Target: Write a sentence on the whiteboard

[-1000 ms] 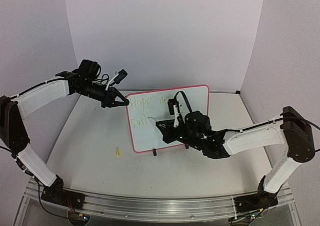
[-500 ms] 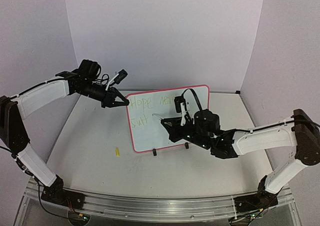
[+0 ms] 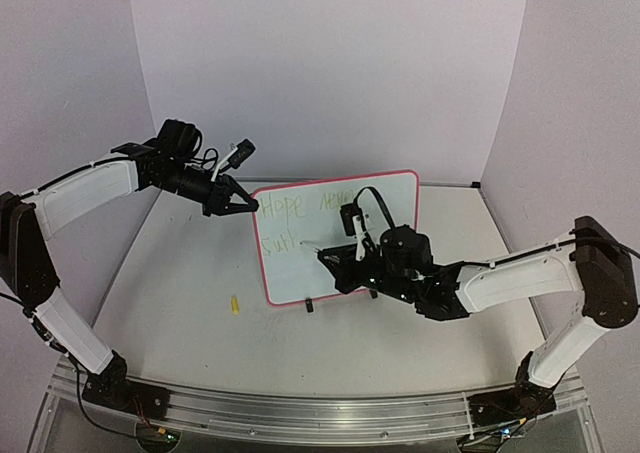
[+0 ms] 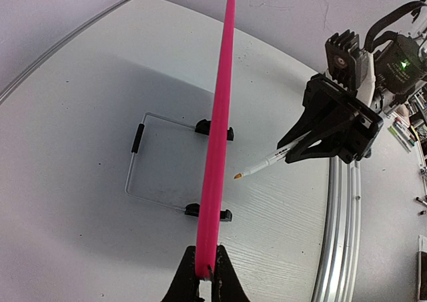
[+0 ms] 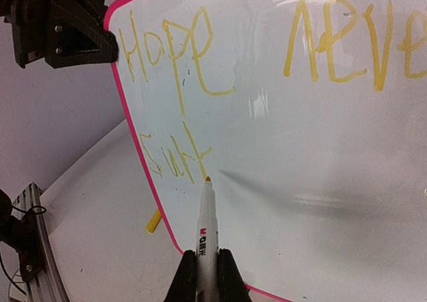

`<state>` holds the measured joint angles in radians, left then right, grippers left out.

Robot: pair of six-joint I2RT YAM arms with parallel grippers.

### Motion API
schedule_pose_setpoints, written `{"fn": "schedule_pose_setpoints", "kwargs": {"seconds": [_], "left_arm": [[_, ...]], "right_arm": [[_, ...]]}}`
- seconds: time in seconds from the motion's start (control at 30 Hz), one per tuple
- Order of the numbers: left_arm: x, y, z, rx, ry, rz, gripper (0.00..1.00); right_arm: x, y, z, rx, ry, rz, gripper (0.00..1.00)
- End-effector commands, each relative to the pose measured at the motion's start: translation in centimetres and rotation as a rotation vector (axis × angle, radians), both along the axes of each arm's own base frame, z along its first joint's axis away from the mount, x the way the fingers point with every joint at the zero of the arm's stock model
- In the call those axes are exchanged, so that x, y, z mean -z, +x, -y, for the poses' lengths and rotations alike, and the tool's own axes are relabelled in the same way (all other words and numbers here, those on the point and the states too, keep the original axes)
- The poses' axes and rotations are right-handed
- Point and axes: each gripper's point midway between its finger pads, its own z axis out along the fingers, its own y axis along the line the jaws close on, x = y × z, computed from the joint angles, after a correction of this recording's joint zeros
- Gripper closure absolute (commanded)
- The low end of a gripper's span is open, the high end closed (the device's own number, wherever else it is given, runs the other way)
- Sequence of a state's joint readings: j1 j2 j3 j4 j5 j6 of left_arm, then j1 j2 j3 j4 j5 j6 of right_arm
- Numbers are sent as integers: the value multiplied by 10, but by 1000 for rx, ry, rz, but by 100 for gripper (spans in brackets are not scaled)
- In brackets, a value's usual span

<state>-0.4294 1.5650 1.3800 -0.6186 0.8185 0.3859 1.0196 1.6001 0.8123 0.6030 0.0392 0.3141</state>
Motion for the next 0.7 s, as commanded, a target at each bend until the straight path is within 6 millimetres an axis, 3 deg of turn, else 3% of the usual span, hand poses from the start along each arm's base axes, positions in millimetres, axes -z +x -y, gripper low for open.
{"fn": "schedule_pose_setpoints", "kwargs": {"seconds": [0.0,0.33,0.67], "left_arm": [[27,-10,2,10,77,-60,100],[29,-9,3,10,79,-66,100],[30,-9,3,12,79,-68,100]], "right_arm": [[-14,11,-8,15,25,30,100],[-12,20,-8,41,21,28,100],[-4,25,10,105,4,6,100]]}}
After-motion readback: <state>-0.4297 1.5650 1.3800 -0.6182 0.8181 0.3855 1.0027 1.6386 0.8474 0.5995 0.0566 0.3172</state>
